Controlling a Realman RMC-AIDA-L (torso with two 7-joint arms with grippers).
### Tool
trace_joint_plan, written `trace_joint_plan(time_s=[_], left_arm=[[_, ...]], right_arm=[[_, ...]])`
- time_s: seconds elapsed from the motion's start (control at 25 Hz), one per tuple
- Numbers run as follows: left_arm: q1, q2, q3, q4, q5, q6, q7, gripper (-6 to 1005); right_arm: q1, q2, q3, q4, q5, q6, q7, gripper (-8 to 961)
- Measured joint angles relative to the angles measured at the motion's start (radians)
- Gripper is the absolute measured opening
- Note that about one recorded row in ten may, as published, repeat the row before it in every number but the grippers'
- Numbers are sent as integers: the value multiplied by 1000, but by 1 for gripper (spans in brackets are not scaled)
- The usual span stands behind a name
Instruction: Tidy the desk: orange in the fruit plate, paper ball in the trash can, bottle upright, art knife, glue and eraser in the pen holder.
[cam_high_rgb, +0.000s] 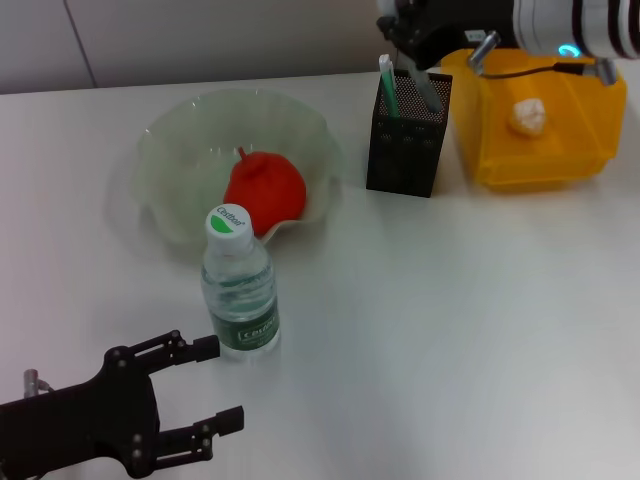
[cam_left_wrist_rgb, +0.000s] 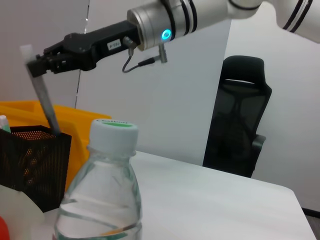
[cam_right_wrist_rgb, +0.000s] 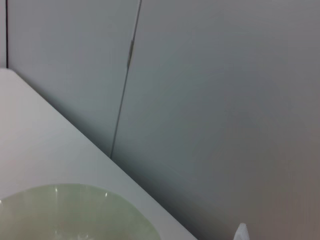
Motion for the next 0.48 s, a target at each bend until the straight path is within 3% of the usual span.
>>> trace_joint_plan(time_s=[0.28,0.48], left_arm=[[-4,1,-1,-3,0,-4,0,783],[-6,0,-5,-3,0,-6,-4,783]], right_arm=[[-22,2,-10,95,169,108,-174,142],[-10,0,-9,148,184,127,-186,141]])
